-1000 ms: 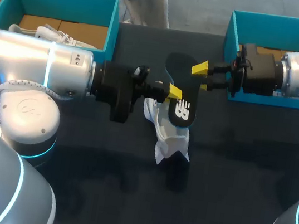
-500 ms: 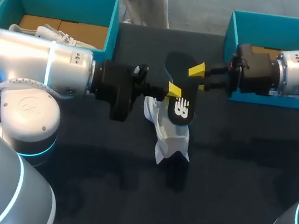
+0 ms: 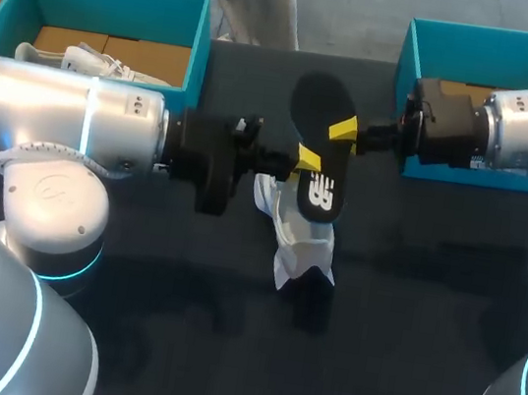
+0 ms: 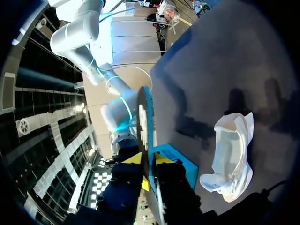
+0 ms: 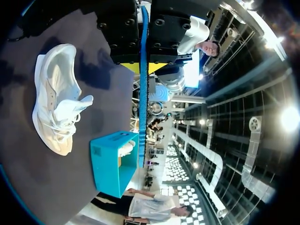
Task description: Take the shoe out of the shoebox, open the shoe tongue, remove and reinsert the insole, then place the shoe into the shoebox
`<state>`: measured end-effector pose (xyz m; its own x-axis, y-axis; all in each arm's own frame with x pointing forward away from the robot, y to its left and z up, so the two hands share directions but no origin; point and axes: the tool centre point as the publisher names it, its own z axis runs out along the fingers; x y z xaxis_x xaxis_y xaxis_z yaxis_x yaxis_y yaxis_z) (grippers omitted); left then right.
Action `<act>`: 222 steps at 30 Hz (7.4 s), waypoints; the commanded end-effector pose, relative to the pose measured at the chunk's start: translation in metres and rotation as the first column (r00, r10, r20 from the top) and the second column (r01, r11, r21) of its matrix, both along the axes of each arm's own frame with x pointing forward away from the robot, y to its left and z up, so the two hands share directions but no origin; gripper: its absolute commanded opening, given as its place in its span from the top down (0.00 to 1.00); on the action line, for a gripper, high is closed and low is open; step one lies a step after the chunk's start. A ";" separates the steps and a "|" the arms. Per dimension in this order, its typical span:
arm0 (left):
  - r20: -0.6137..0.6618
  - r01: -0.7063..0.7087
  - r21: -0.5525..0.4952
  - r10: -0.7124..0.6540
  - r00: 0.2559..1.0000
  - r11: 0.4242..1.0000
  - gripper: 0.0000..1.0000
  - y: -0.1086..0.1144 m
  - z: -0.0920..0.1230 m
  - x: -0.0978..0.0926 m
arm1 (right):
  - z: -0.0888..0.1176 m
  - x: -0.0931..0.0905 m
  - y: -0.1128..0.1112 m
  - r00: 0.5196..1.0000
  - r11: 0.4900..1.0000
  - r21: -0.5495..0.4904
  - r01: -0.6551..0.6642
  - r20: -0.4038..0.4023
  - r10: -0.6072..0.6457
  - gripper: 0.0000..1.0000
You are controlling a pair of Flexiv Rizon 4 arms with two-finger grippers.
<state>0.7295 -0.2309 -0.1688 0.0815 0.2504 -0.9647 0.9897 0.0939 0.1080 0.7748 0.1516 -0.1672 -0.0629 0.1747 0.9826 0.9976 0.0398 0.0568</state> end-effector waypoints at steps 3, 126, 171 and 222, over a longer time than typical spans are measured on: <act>-0.073 -0.007 0.091 0.014 0.997 0.996 0.00 0.017 0.004 -0.004 | -0.009 0.000 0.000 1.000 1.000 0.003 0.019 -0.005 -0.019 1.00; -0.190 0.177 0.846 -0.026 0.982 0.504 0.00 0.021 0.073 0.044 | -0.039 0.009 0.016 0.999 0.994 -0.101 -0.038 -0.022 0.036 1.00; -0.055 0.047 0.037 -0.045 0.997 0.998 0.00 0.056 0.047 0.030 | -0.042 0.005 0.010 0.999 0.994 -0.105 -0.022 -0.044 0.017 1.00; -0.163 -0.117 -0.209 0.083 0.983 0.971 0.27 0.043 -0.006 0.056 | -0.017 -0.017 0.011 0.995 0.994 0.061 0.085 -0.063 -0.081 1.00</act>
<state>0.7805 -0.1845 -0.1735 -0.0873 0.0344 -0.9956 0.9767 0.1998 -0.0787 0.7625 0.1599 -0.1858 0.0114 0.1148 0.9933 0.9993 -0.0364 -0.0073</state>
